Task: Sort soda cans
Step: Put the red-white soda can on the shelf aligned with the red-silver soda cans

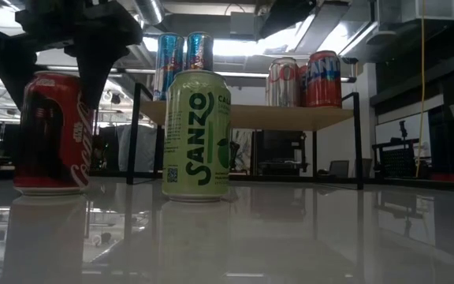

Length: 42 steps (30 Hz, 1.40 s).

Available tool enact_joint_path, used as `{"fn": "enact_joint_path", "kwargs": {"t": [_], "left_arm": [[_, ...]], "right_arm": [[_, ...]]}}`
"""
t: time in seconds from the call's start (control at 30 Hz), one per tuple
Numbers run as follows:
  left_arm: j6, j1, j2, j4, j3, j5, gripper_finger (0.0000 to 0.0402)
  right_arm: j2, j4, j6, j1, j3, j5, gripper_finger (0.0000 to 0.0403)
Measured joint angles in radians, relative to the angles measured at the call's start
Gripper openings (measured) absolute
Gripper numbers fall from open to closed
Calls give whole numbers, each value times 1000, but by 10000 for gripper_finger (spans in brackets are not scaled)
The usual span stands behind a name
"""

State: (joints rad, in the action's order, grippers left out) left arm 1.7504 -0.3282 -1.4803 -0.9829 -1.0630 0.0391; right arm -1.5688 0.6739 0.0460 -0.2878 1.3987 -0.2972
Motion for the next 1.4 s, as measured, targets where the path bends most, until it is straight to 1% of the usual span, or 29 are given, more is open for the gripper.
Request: {"fn": "enact_joint_path", "kwargs": {"t": [0.1, 0.23, 0.37, 0.43, 0.5, 0.57, 0.7, 0.77, 0.9, 1.0, 1.07, 1.13, 1.4], "left_arm": [[1, -3, 0, 0, 0, 0, 361], [-18, -6, 0, -1, 0, 4, 323], [-104, -4, 0, 0, 0, 15, 278], [-182, 1, 0, 0, 0, 19, 275], [-293, 11, 0, 3, 0, 19, 275], [-448, 21, 0, 11, 0, 17, 275], [-867, 39, 0, 41, 0, -28, 275], [-1049, 43, -1, 54, 1, -51, 275], [-1317, 42, -1, 48, 1, -64, 278], [-1454, 43, -1, 25, 0, -65, 290], [-1514, 43, -1, 15, 0, -65, 294], [-1542, 43, 0, 15, 0, -65, 296], [-1547, 42, 0, 32, 0, -59, 308]], "right_arm": [[0, 0, 0, 0, 0, 1, 381], [0, 0, 0, 0, 0, 1, 381], [0, 0, 0, 0, 0, 1, 381], [0, 0, 0, 0, 0, 1, 381], [0, 1, 0, 0, 0, 1, 381], [0, 1, 0, 0, 0, 1, 381], [0, 1, 0, 0, 0, 2, 381], [0, 1, 0, 0, 0, 2, 381], [0, 1, 0, 0, 0, 2, 381], [0, 1, 0, 0, 0, 2, 381], [0, 1, 0, 0, 0, 2, 381], [0, 1, 0, 0, 0, 2, 381], [0, 1, 0, 0, 0, 2, 381]]}}
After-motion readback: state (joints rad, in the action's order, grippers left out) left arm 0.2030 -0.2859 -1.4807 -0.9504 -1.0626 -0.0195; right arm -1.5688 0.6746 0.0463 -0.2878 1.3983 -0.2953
